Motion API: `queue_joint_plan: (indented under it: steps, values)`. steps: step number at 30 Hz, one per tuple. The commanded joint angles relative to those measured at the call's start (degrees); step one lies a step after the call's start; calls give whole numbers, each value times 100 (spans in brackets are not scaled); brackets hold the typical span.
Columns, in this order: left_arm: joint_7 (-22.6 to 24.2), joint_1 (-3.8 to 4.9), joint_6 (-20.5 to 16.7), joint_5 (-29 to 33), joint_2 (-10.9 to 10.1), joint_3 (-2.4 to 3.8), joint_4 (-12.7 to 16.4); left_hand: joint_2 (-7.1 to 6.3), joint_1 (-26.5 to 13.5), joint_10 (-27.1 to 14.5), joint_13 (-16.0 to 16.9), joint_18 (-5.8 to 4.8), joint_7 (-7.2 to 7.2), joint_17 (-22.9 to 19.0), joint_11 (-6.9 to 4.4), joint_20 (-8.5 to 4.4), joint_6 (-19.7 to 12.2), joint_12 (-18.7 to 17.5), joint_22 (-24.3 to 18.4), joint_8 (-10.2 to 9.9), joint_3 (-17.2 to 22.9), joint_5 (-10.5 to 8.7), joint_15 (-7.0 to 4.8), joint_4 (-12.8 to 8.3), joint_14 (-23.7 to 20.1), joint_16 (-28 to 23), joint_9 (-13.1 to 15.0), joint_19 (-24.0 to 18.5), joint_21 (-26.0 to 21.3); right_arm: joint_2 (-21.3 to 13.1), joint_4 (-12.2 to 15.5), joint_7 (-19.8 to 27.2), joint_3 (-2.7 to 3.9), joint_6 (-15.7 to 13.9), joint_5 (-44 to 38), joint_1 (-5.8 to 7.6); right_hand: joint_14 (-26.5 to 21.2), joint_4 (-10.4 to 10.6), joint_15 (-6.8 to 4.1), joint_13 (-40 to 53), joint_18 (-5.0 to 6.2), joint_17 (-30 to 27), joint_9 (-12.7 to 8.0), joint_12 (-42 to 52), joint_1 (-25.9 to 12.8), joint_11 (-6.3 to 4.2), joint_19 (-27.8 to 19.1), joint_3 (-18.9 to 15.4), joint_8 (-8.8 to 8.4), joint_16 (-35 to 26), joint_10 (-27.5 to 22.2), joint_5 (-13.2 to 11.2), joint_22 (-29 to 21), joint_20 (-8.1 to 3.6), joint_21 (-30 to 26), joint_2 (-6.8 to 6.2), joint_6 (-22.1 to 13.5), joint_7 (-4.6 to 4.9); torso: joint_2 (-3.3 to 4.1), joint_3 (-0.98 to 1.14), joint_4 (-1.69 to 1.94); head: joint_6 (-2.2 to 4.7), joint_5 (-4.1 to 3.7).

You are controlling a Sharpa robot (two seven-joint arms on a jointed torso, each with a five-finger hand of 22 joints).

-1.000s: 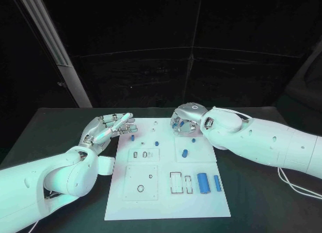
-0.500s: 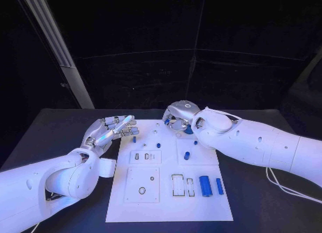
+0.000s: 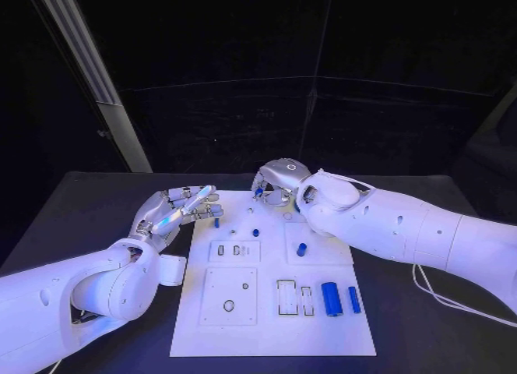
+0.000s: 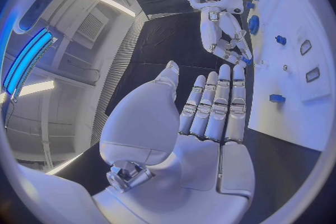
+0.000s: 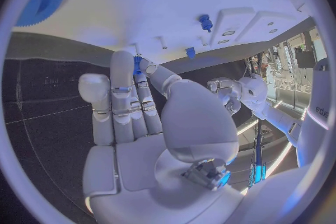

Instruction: Assemble the parts on the task board

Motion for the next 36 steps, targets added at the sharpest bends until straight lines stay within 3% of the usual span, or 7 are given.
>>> queue_joint_plan:
  steps: [1, 15, 28, 36]
  values:
    - [-6, 28, 79, -44, -1, 4, 27, 33, 18, -14, -8, 71, 45, -7, 37, -6, 17, -38, -9, -28, -13, 3, 40, -13, 10, -37, -7, 40, -39, 27, -32, 72, 5, 64, -9, 18, -40, 9, -3, 2, -76, -9, -1, -16, 7, -48, -23, 26, -20, 19, 68, -4, 10, 23, 33, -63, -25, 19, 22, -5, 2, 18, 21]
    - [-13, 47, 83, -44, 15, 4, 17, 33, 18, -14, -8, 71, 45, -7, 37, -6, 17, -38, -9, -28, -13, 3, 40, -13, 10, -37, -7, 40, -39, 134, -102, 129, 4, 340, -17, 18, -53, 32, 5, -3, -75, -16, -3, -18, -10, -40, -39, 27, -35, 48, 44, -29, 13, 32, 43, -95, -37, 25, 30, -9, 1, -37, 20]
    - [-25, 53, 99, -44, 31, 4, 9, 35, 21, -17, -8, 71, 47, -9, 38, -5, 16, -47, -13, -34, -19, 3, 40, -19, 11, -44, -8, 41, -43, 265, -271, 42, 3, 382, -46, 18, -76, 75, 17, -10, -69, -30, -9, -22, -37, -27, -74, 32, -55, 79, 3, -62, -9, 44, 41, -123, -64, 37, 40, -10, 5, -22, 27]
    - [-42, 60, 118, -44, 38, 4, 2, 35, 20, -19, -8, 71, 47, -11, 39, -4, 15, -53, -16, -38, -23, 3, 41, -20, 10, -49, -9, 41, -46, 315, -344, 67, 2, 374, -68, 18, -221, 161, 105, -54, 18, -126, -73, -38, -113, 80, -390, 79, -92, 60, -426, -100, -499, 112, -214, -293, -362, 138, 45, -12, -4, -31, 38]
